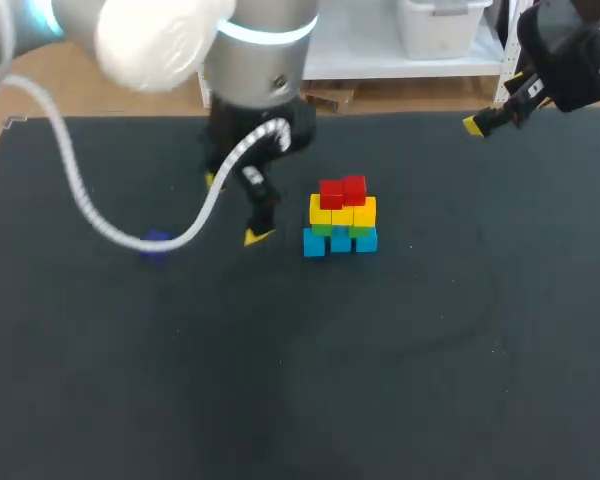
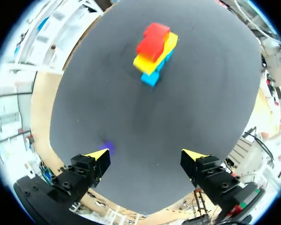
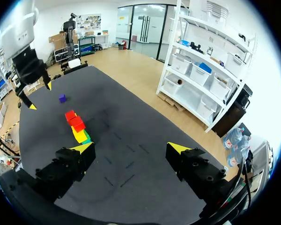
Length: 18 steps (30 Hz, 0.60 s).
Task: Place the blue cubes, place green cubes on the blue cubes, place the yellow cubes on the green cubes, then place the red cubes on the yellow cubes, and place purple cube on the red cubes.
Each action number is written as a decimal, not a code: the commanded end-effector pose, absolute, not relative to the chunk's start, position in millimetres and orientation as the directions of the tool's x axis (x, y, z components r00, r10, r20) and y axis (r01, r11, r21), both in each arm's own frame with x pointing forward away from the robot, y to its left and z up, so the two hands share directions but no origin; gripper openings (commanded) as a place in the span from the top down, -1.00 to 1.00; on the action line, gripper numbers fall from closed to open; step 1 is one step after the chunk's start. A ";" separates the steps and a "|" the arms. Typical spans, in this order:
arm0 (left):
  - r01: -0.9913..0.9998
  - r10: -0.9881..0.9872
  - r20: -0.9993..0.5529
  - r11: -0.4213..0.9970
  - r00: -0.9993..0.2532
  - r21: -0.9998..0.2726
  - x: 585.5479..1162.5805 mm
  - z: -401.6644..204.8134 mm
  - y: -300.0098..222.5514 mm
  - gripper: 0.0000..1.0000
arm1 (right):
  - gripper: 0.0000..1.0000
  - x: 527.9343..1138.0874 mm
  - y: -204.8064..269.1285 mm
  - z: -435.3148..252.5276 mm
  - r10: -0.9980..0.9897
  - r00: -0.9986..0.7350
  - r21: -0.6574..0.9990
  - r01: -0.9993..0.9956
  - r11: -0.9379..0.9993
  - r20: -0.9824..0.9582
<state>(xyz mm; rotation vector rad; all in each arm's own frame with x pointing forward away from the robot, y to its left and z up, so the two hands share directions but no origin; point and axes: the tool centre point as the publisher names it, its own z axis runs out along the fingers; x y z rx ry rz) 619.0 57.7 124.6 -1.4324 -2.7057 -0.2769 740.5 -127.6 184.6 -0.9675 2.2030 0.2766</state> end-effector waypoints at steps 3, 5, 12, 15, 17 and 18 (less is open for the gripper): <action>0.793 0.807 -0.095 0.590 -0.583 0.153 589.7 117.2 106.6 -1.00 | -1.00 739.8 -127.5 184.6 -0.561 -0.473 -0.083 -0.710 0.699 -0.679; 0.776 0.791 -0.098 0.611 -0.604 0.155 589.1 114.2 115.9 -1.00 | -1.00 739.8 -127.5 184.6 -0.561 -0.473 -0.083 -0.710 0.699 -0.679; 0.685 0.699 -0.113 0.715 -0.706 0.138 594.0 92.4 140.0 -1.00 | -1.00 739.8 -127.5 184.6 -0.561 -0.473 -0.083 -0.710 0.699 -0.679; 0.622 0.639 -0.132 0.769 -0.758 0.151 599.0 76.9 146.2 -1.00 | -1.00 739.8 -127.5 184.6 -0.561 -0.473 -0.083 -0.710 0.699 -0.679; 0.611 0.621 -0.164 0.783 -0.766 0.116 601.8 65.3 142.5 -1.00 | -1.00 739.8 -127.5 184.6 -0.561 -0.473 -0.083 -0.710 0.699 -0.679; 0.590 0.601 -0.170 0.799 -0.781 0.117 602.5 60.7 140.5 -1.00 | -1.00 739.8 -127.5 184.6 -0.561 -0.473 -0.083 -0.710 0.699 -0.679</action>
